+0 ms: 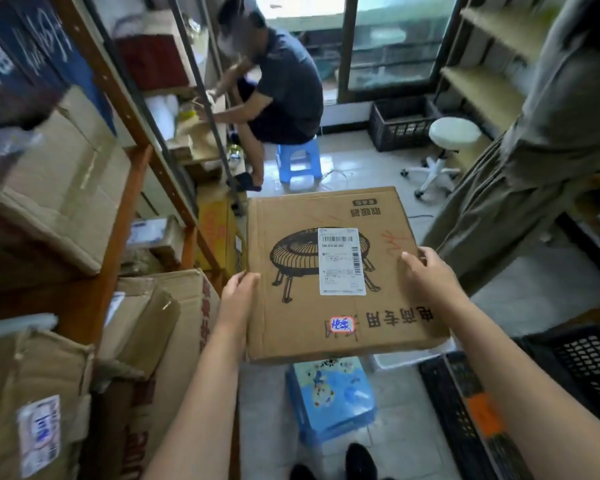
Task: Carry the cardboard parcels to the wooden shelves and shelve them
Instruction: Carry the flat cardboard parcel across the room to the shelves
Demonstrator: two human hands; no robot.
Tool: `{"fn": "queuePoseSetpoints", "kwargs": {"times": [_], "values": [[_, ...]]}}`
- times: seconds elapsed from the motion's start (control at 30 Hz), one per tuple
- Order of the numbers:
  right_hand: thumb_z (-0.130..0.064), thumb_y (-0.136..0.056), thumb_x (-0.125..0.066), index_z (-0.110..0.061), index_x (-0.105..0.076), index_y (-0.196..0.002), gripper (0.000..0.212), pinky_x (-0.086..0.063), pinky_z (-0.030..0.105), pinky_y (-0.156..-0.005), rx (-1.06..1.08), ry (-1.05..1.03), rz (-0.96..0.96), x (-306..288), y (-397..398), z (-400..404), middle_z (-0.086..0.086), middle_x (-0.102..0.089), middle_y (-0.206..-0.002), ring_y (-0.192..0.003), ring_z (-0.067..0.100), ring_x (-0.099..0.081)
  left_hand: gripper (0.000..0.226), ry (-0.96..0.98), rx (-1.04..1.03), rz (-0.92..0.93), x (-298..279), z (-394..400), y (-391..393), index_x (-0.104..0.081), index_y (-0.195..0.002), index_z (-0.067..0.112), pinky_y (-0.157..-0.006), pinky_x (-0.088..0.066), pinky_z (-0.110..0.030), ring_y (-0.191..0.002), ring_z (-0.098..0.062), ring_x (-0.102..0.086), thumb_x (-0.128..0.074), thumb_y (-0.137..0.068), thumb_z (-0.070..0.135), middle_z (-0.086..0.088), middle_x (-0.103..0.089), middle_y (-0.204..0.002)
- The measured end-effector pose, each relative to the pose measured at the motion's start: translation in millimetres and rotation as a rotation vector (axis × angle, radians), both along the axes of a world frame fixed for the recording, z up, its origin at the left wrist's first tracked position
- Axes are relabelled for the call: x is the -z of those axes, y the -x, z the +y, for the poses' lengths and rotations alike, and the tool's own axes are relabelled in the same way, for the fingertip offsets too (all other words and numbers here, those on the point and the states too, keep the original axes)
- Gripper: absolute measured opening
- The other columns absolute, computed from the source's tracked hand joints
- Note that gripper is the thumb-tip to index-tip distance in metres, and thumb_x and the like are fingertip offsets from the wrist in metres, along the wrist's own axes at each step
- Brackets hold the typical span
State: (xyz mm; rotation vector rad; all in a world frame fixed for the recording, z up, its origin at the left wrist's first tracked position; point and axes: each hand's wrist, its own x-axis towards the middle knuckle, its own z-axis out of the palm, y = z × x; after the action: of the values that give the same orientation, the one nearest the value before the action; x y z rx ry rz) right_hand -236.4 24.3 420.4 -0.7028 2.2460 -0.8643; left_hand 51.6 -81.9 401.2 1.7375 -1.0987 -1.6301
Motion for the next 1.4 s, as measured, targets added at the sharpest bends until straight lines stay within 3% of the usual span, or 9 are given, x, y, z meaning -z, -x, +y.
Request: {"fn": "queuePoseSetpoints", "kwargs": {"times": [0.17,0.33,0.43,0.57,0.7,0.93,1.2,1.33,1.4], "values": [[-0.046,-0.098,-0.047,-0.025,-0.056,-0.131,0.04,-0.052,0.05,-0.097,-0.059,0.176,-0.258,-50,1,14,0.003,-0.066,-0.119,-0.11,0.028,-0.065,0.065,0.127,0.018,0.13,-47,-8,-23,-0.061,-0.137,0.02,-0.102,-0.055,-0.051,-0.114,-0.027,-0.068,-0.062,-0.082,0.054,-0.011,-0.071,-0.125],[-0.042,-0.1,-0.047,-0.039,-0.059,-0.115,0.019,-0.06,0.032,-0.055,-0.092,0.325,-0.548,-73,-11,23,0.012,-0.071,-0.111,-0.081,0.027,-0.073,0.049,0.158,0.017,0.195,-66,-11,-29,-0.057,-0.139,0.024,-0.096,-0.056,-0.048,-0.114,-0.027,-0.067,-0.057,-0.097,0.05,-0.012,-0.069,-0.127],[-0.043,-0.1,-0.048,-0.039,-0.056,-0.119,0.021,-0.06,0.032,-0.056,-0.124,0.348,-0.57,-77,-13,17,0.015,-0.069,-0.117,-0.084,0.029,-0.072,0.047,0.185,0.004,0.194,-74,-17,-32,-0.055,-0.14,0.025,-0.085,-0.054,-0.041,-0.107,-0.023,-0.066,-0.055,-0.099,0.048,-0.007,-0.068,-0.121],[-0.047,-0.097,-0.05,-0.034,-0.047,-0.138,0.043,-0.06,0.036,-0.062,-0.125,0.346,-0.57,-76,-9,8,0.016,-0.067,-0.122,-0.095,0.037,-0.072,0.051,0.189,0.002,0.228,-76,-23,-34,-0.055,-0.141,0.026,-0.103,-0.054,-0.054,-0.116,-0.03,-0.067,-0.057,-0.097,0.051,-0.011,-0.069,-0.126],[-0.047,-0.096,-0.052,-0.035,-0.045,-0.14,0.046,-0.061,0.043,-0.072,-0.112,0.353,-0.564,-78,-2,-6,0.017,-0.068,-0.122,-0.103,0.042,-0.07,0.05,0.201,-0.002,0.243,-81,-37,-29,-0.059,-0.136,0.024,-0.104,-0.054,-0.054,-0.115,-0.031,-0.068,-0.059,-0.095,0.051,-0.014,-0.07,-0.126],[-0.039,-0.1,-0.049,-0.036,-0.047,-0.132,0.032,-0.059,0.033,-0.058,-0.109,0.348,-0.514,-83,19,-51,0.013,-0.069,-0.116,-0.088,0.031,-0.073,0.056,0.163,0.027,0.304,-83,-78,-10,-0.059,-0.135,0.028,-0.102,-0.055,-0.056,-0.116,-0.033,-0.069,-0.06,-0.088,0.057,-0.014,-0.071,-0.127],[-0.032,-0.102,-0.047,-0.025,-0.041,-0.144,0.043,-0.061,0.032,-0.056,-0.095,0.349,-0.438,-63,73,-162,0.007,-0.065,-0.114,-0.075,0.018,-0.076,0.046,0.189,0.06,0.314,-76,-183,36,-0.058,-0.134,0.019,-0.096,-0.058,-0.052,-0.111,-0.032,-0.07,-0.056,-0.097,0.047,-0.016,-0.071,-0.123],[-0.036,-0.101,-0.048,-0.03,-0.045,-0.14,0.039,-0.061,0.035,-0.061,-0.091,0.368,-0.498,-54,104,-233,0.012,-0.066,-0.121,-0.096,0.032,-0.071,0.042,0.182,0.09,0.309,-64,-267,75,-0.056,-0.135,0.017,-0.08,-0.059,-0.042,-0.105,-0.029,-0.07,-0.053,-0.102,0.043,-0.016,-0.07,-0.123],[-0.036,-0.101,-0.049,-0.03,-0.045,-0.142,0.042,-0.06,0.037,-0.063,-0.075,0.382,-0.538,-47,126,-275,0.015,-0.066,-0.123,-0.102,0.038,-0.07,0.041,0.161,0.109,0.315,-57,-316,101,-0.053,-0.136,0.018,-0.084,-0.061,-0.046,-0.11,-0.032,-0.07,-0.051,-0.103,0.042,-0.017,-0.069,-0.125]]}}
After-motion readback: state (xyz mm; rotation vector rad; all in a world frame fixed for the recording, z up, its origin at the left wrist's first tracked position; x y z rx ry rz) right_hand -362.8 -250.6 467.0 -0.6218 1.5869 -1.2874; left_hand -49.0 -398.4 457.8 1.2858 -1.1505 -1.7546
